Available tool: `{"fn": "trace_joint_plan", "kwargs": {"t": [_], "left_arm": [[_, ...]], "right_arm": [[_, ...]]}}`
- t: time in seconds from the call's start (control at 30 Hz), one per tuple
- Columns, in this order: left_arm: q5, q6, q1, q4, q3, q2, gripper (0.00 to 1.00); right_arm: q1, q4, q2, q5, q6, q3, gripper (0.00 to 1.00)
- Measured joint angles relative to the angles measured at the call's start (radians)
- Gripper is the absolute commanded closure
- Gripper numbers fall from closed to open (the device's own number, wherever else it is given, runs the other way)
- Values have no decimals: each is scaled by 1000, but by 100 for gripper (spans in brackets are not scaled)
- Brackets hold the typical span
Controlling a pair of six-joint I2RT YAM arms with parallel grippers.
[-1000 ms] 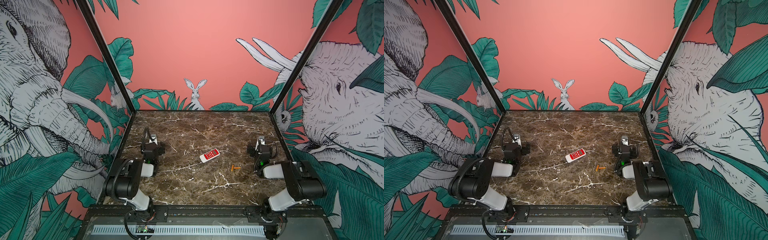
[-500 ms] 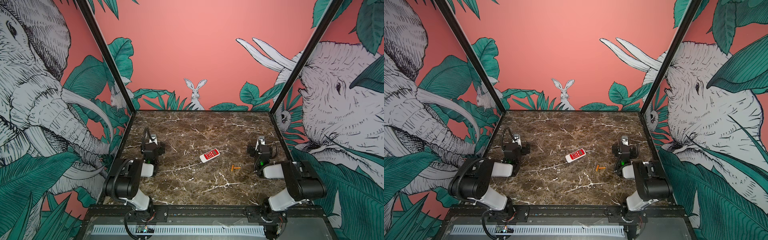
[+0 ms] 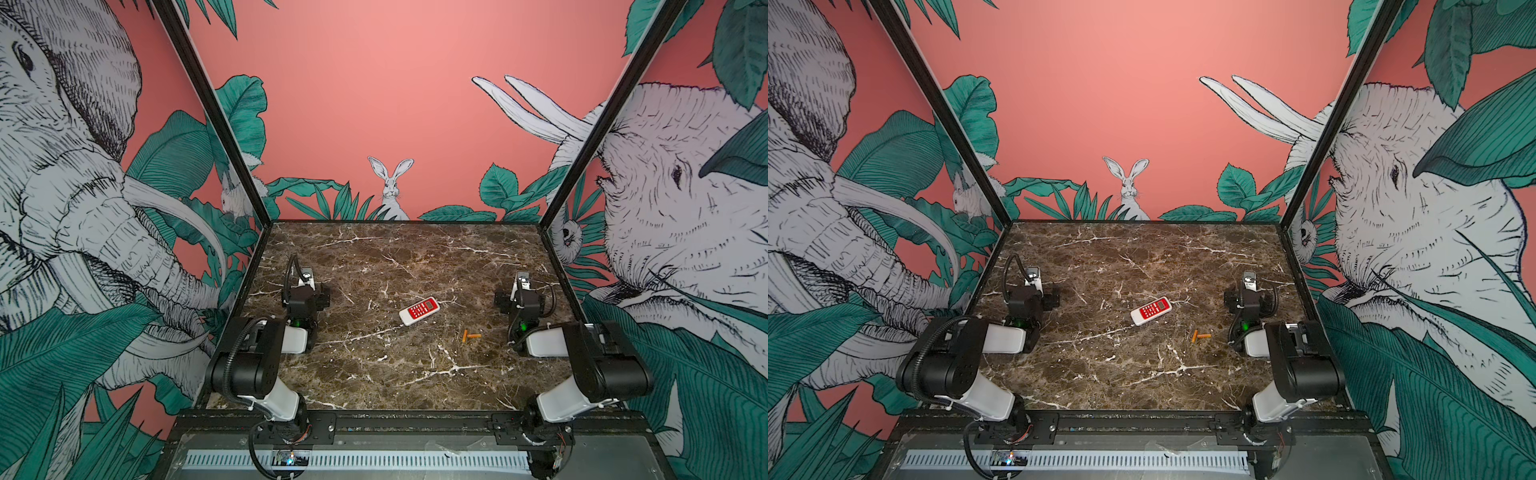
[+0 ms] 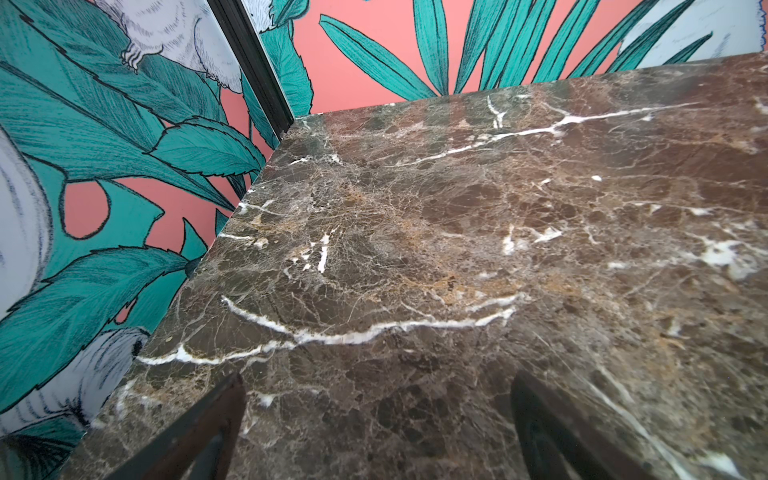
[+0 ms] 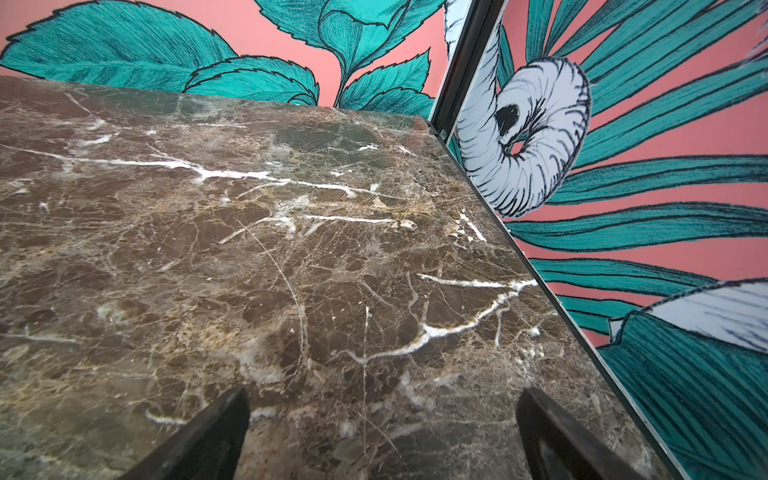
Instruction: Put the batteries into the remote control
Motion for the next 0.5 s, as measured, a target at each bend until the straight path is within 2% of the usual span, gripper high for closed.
{"fn": "trace_joint_plan", "kwargs": {"t": [0.13, 0.27, 0.5], "left_arm": [[10, 2, 0, -83, 17, -47, 0], [8, -3, 0, -216, 63, -154, 0], [-3, -80, -1, -581, 213, -346, 0]], "right_arm": [[0, -80, -40, -14, -1, 23, 1], [0, -163, -140, -29, 0, 47, 1], [27, -424, -335, -24, 17, 119, 1]]}}
